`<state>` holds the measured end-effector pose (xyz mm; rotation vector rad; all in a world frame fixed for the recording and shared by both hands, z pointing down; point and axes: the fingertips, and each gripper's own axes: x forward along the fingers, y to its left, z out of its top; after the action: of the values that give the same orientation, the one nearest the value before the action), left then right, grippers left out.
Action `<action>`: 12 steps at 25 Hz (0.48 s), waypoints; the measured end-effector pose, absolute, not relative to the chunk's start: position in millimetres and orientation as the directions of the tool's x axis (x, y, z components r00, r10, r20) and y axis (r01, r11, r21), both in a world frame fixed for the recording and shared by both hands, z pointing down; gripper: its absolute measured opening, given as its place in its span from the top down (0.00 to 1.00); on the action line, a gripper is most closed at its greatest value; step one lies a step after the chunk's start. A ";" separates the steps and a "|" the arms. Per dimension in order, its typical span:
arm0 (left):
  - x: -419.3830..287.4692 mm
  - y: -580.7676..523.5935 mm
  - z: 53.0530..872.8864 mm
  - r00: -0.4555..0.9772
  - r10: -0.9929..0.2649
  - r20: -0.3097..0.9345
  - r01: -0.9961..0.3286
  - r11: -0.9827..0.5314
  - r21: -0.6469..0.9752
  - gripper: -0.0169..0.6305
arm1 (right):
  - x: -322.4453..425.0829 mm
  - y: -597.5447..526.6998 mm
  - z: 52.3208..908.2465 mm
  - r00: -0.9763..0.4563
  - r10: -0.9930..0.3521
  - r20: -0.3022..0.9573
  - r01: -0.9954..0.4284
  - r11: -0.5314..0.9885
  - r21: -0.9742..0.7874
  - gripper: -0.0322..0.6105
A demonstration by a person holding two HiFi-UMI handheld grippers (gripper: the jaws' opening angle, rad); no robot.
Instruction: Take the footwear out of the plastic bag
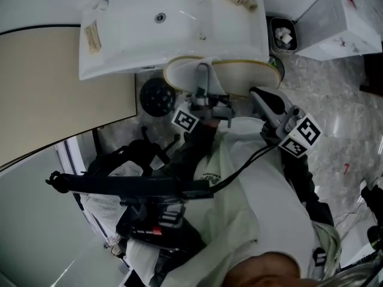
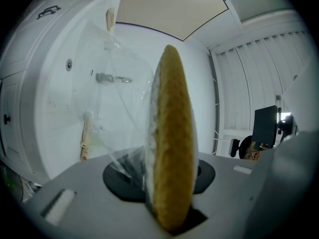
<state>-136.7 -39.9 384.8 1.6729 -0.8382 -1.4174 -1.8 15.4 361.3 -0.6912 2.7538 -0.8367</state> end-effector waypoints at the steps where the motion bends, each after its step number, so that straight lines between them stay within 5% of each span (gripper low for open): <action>1: -137.5 -39.8 384.7 0.161 -0.864 -0.477 -0.003 -0.484 0.875 0.79 | -2.6 15.3 361.3 -0.877 -0.479 -0.035 -0.378 0.734 -0.564 0.95; 12: -140.1 -39.0 388.0 0.123 -0.875 -0.469 -0.011 -0.474 0.881 0.79 | -1.6 10.5 359.6 -0.891 -0.453 -0.042 -0.352 0.745 -0.567 0.95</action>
<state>-140.1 -39.0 388.0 1.6464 -0.8759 -1.4454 -1.6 10.5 359.6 -0.6437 2.7671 -0.8461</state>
